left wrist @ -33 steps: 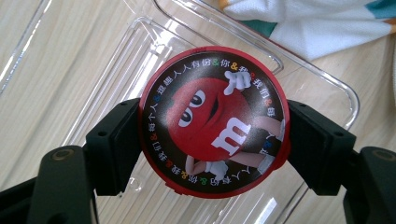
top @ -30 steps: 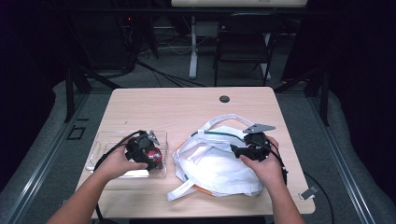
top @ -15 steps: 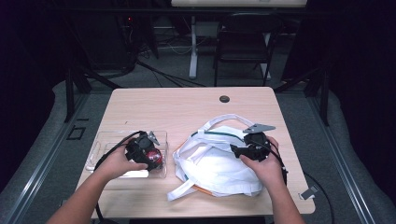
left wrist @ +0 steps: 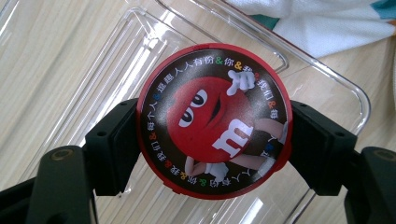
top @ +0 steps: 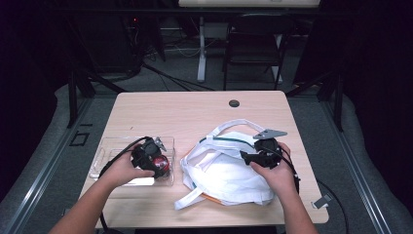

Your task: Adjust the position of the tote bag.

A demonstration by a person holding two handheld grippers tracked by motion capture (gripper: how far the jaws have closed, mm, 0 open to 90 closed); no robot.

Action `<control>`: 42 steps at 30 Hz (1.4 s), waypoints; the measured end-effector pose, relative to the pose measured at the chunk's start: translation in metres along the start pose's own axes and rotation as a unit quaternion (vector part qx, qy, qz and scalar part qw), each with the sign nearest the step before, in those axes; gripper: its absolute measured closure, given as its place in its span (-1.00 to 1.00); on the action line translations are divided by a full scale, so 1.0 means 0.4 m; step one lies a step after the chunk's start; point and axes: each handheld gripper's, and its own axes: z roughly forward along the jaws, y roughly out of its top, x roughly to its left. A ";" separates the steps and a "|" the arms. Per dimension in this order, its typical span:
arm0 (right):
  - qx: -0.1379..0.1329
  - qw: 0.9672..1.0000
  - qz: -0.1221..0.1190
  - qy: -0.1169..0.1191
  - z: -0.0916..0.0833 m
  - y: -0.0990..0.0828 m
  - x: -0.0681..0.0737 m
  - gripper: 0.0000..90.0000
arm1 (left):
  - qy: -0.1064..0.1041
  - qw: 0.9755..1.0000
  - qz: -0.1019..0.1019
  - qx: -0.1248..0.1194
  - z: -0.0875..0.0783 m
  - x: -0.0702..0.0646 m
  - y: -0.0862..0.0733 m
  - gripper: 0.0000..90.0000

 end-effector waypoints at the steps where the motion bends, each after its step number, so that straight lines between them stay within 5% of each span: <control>1: -0.001 1.000 0.000 0.000 0.001 0.000 0.000 -0.20 | 0.000 1.000 -0.003 0.001 0.000 0.000 0.000 -0.45; 15: -0.004 1.000 0.004 0.001 0.000 0.000 -0.001 -0.20 | -0.005 1.000 -0.006 -0.005 -0.005 0.002 0.000 -0.46; 33: -0.005 1.000 0.002 0.002 -0.002 0.001 -0.001 -0.19 | 0.004 0.999 0.002 -0.041 -0.097 -0.011 0.036 -0.39; 42: -0.003 1.000 0.000 0.003 -0.001 0.001 0.000 -0.16 | 0.005 0.999 -0.003 -0.052 -0.110 -0.022 0.068 -0.27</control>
